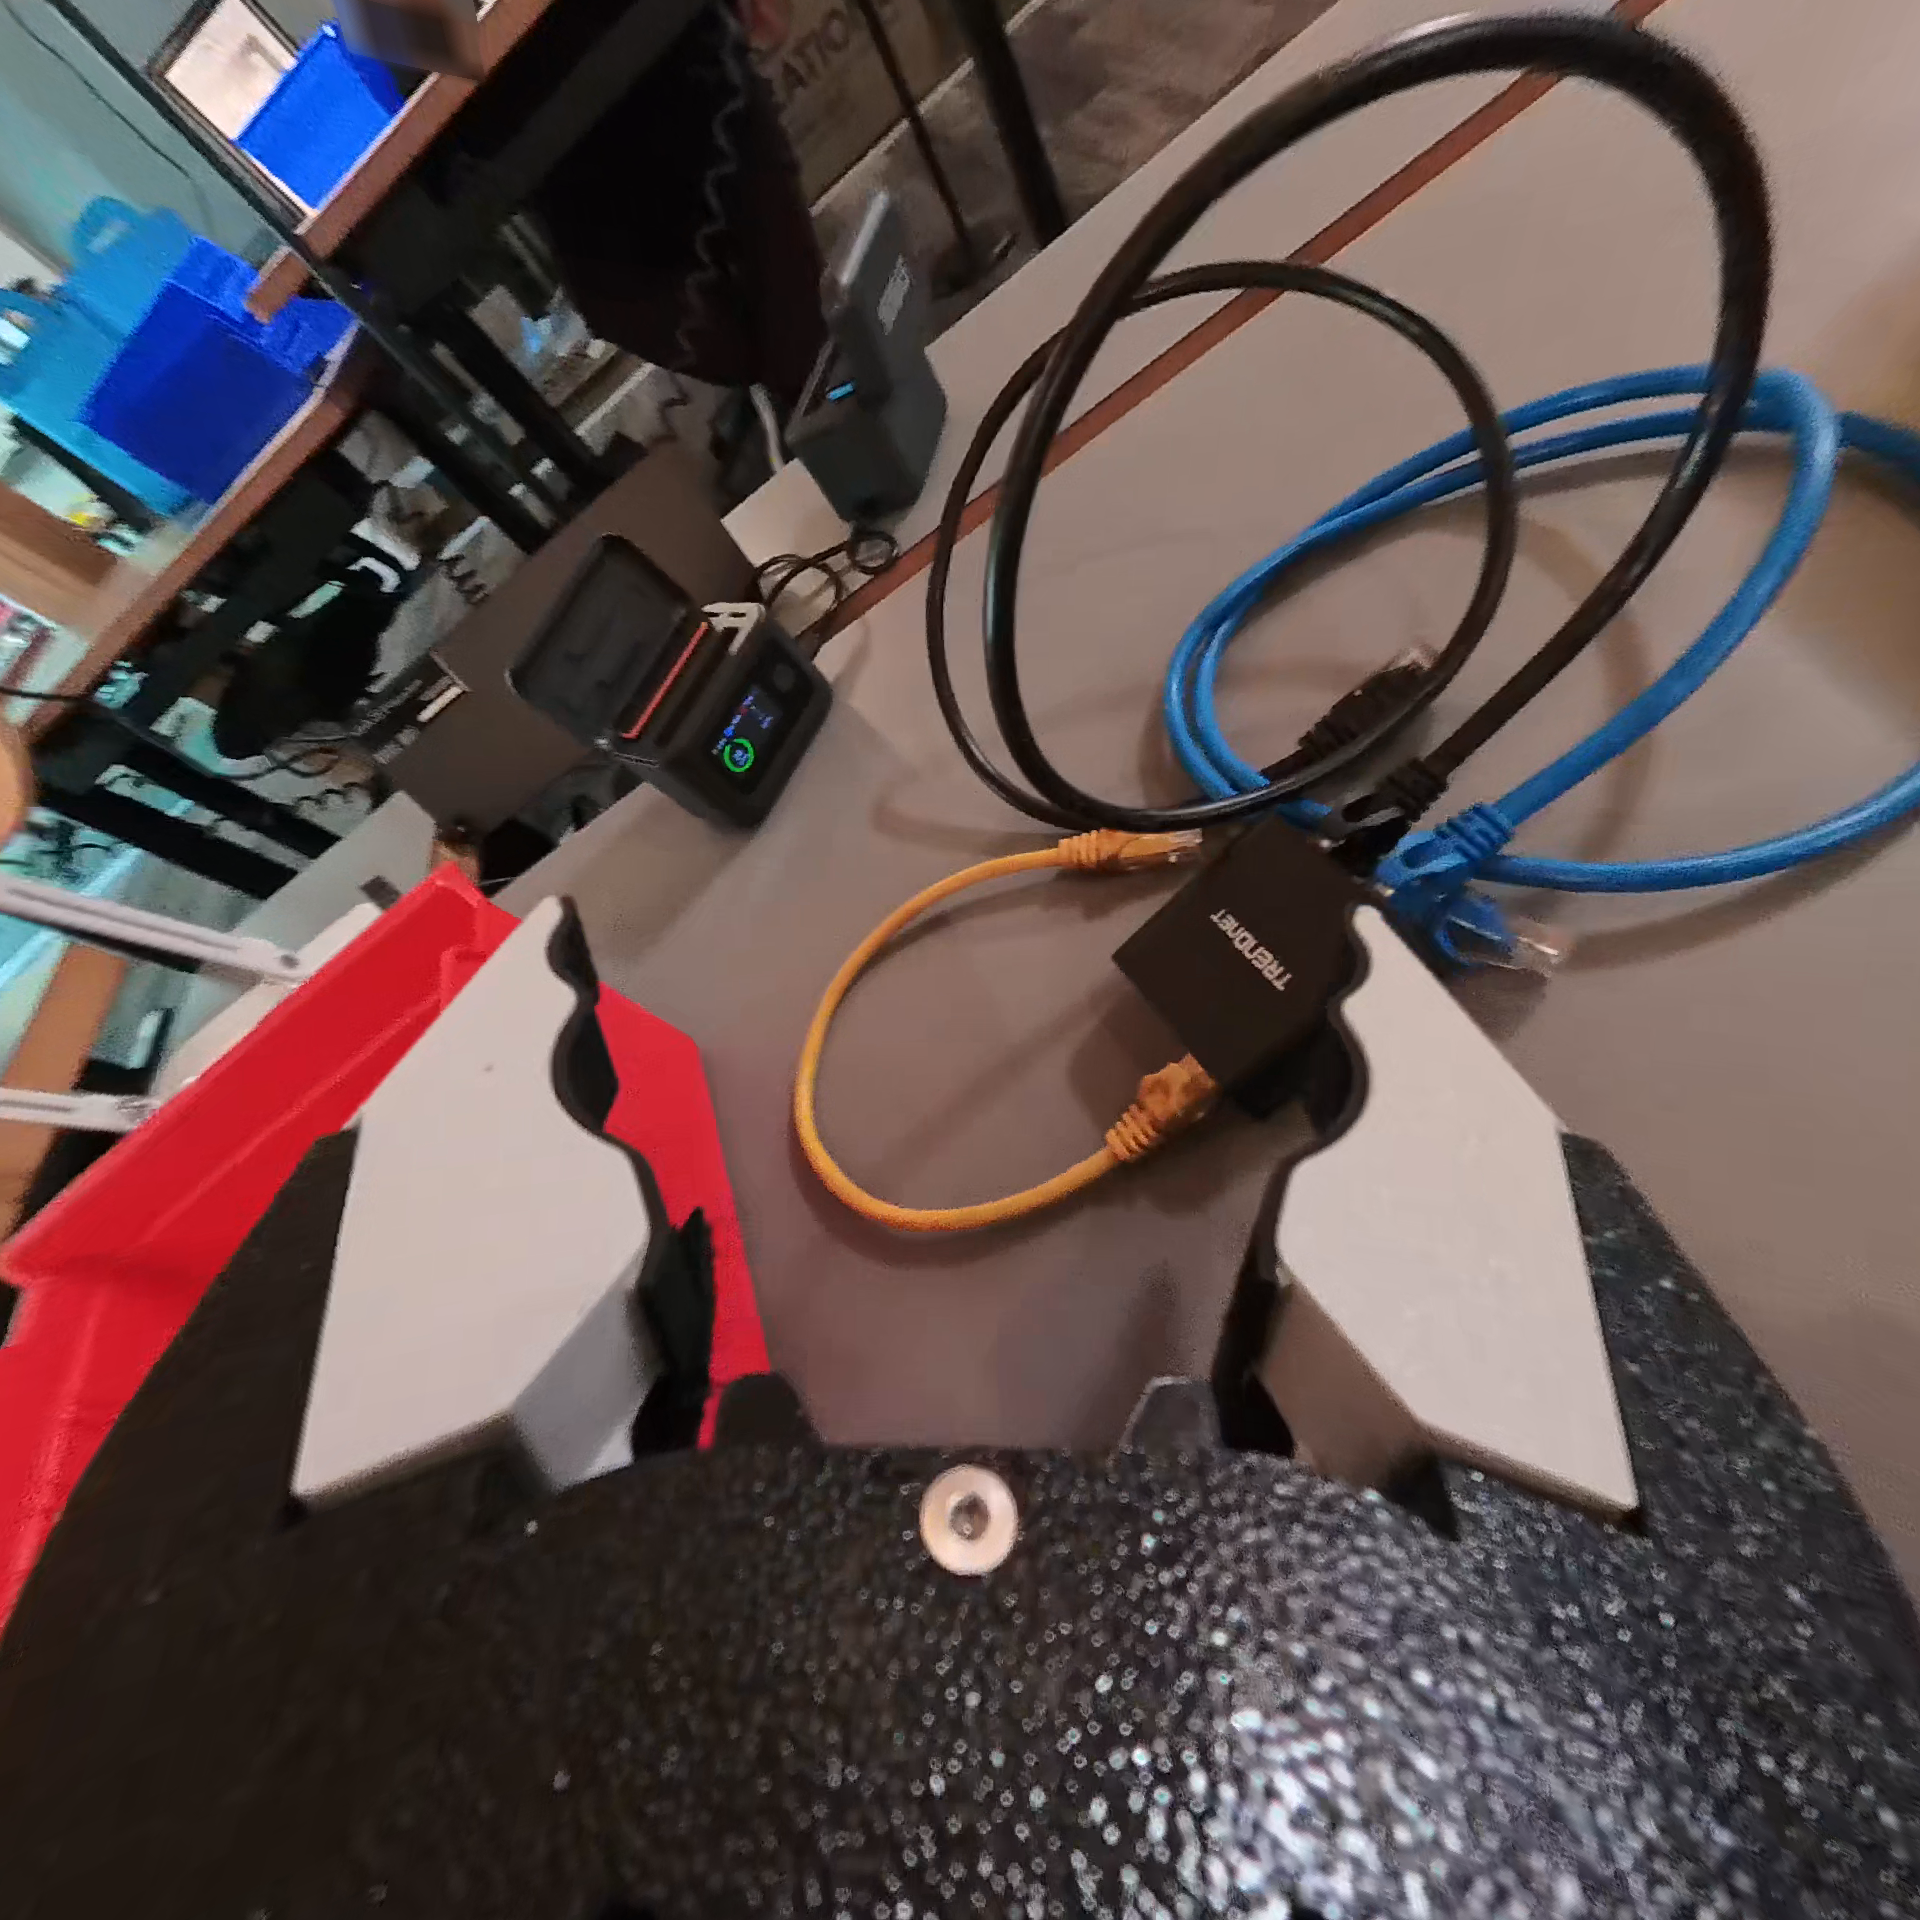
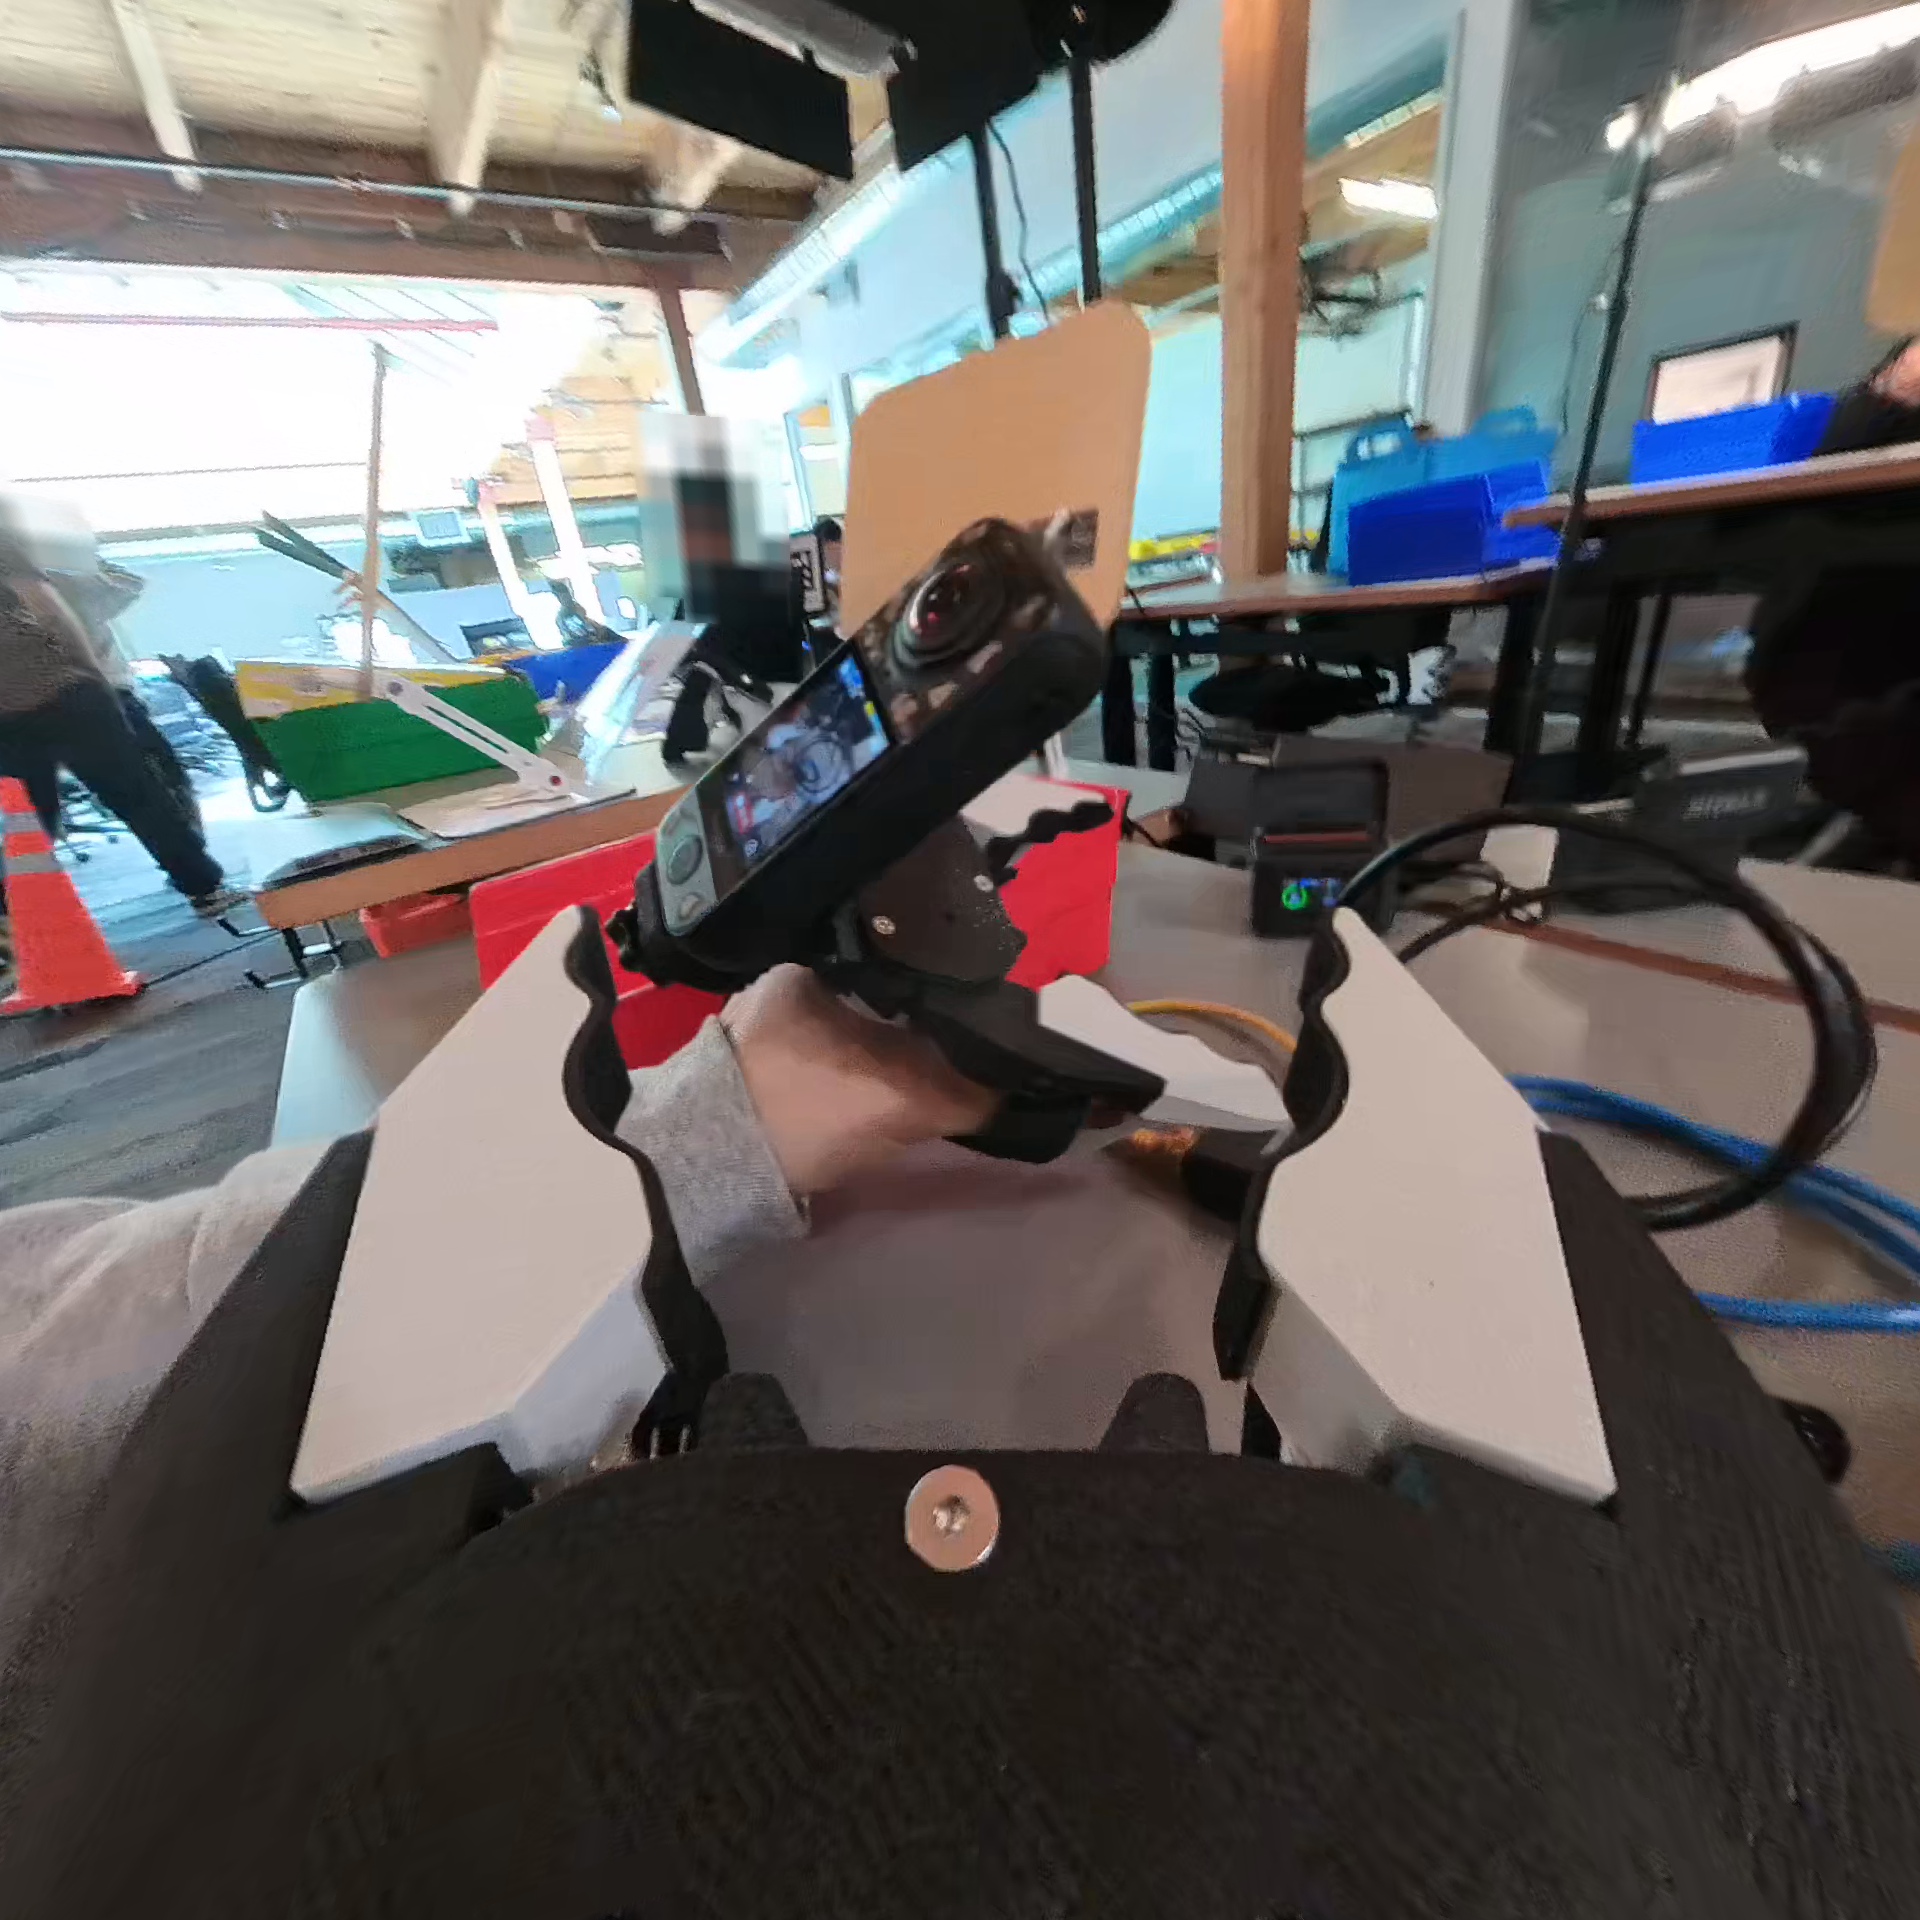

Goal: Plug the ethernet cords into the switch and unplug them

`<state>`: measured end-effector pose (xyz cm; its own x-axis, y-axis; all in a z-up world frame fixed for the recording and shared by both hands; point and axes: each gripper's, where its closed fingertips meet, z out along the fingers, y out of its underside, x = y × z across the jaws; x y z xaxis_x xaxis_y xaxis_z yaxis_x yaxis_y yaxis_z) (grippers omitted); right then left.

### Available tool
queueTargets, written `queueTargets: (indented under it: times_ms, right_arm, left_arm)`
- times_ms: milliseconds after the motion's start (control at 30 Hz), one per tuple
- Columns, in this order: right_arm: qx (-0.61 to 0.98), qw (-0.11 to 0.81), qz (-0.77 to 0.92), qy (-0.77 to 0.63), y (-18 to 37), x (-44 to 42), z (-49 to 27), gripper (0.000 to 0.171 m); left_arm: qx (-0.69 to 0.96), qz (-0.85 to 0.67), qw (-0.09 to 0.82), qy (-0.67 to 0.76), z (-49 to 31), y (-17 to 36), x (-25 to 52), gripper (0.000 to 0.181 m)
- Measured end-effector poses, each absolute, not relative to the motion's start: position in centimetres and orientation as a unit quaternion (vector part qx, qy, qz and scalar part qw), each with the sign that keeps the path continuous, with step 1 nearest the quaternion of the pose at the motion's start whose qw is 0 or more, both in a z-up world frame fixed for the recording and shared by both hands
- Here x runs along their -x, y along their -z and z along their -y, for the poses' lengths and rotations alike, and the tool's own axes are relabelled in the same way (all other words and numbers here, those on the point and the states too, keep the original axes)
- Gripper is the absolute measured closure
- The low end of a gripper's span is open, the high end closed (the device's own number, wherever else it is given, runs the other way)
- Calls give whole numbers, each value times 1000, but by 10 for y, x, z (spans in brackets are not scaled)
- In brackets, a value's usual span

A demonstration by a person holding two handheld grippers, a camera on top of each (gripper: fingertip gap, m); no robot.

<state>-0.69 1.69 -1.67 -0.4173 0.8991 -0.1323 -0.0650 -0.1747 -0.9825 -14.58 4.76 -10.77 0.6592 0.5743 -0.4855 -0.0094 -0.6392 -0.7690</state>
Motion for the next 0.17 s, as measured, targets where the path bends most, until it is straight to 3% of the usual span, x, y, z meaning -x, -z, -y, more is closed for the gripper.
queueTargets:
  times_ms: [33, 167]
  right_arm:
    - [406, 361, 527, -654, 19, 9, -14, 41]
    - [450, 346, 515, -642, 25, 18, -18, 48]
  left_arm:
    - [824, 167, 379, -386, -48, 109, 147, 46]
    - [820, 150, 356, -422, -51, 111, 147, 46]
